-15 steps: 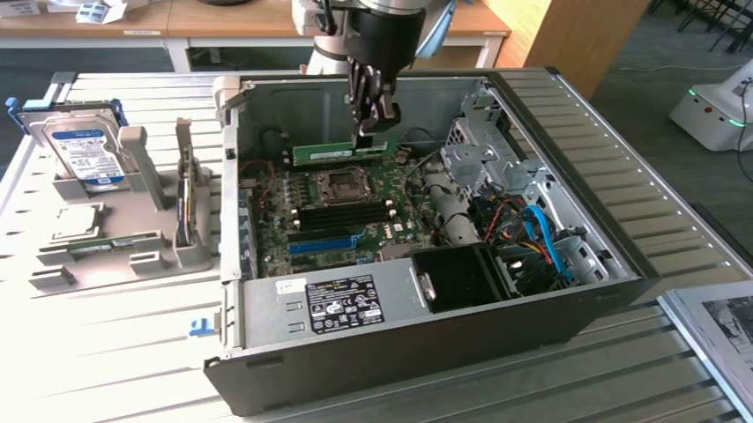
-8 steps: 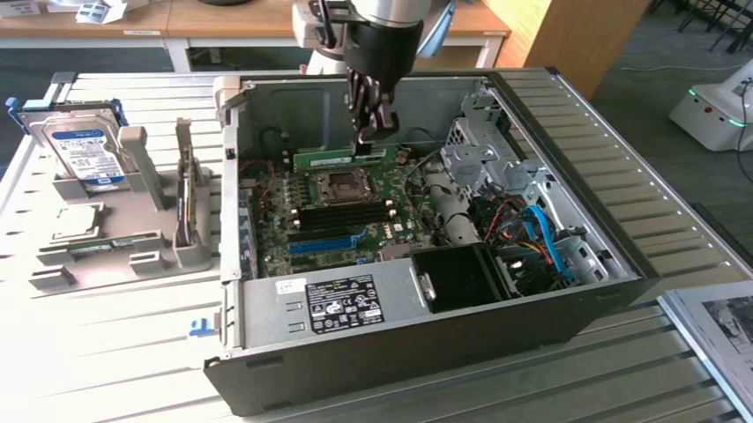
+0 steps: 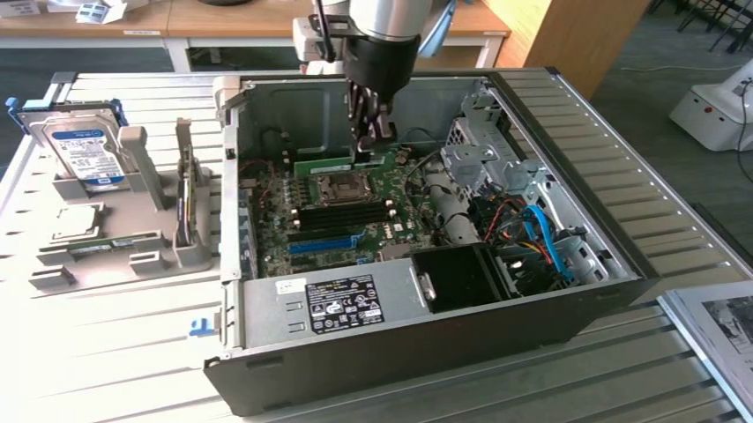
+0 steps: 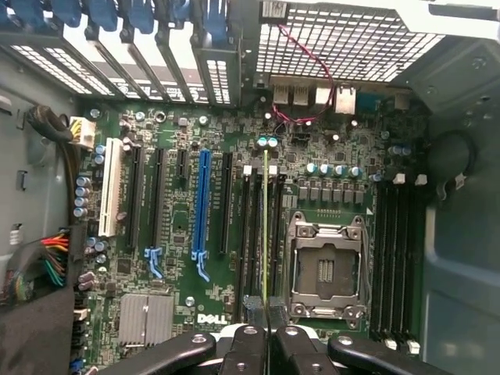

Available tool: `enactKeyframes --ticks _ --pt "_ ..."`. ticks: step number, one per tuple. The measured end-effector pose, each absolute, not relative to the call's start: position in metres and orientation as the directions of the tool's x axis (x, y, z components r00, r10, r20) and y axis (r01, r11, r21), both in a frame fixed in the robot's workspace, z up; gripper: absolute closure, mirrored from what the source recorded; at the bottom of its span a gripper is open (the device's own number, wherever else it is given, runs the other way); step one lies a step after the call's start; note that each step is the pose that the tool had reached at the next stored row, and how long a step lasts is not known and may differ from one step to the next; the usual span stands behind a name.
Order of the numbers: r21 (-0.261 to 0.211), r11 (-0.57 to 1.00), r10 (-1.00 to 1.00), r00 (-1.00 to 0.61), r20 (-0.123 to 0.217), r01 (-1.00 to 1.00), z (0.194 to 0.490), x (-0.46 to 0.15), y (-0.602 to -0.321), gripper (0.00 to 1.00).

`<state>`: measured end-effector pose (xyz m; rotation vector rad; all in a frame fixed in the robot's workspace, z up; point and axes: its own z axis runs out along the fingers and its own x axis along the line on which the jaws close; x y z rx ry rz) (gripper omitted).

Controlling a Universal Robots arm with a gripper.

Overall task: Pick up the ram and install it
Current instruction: 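Insert the ram into the slot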

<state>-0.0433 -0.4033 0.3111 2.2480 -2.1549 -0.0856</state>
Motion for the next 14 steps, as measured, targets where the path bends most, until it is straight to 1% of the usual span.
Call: enactKeyframes --ticks 14 --pt "0.057 -0.043 -0.999 0.042 -0.021 -0.997 0.289 -0.043 -0.404 0.88"
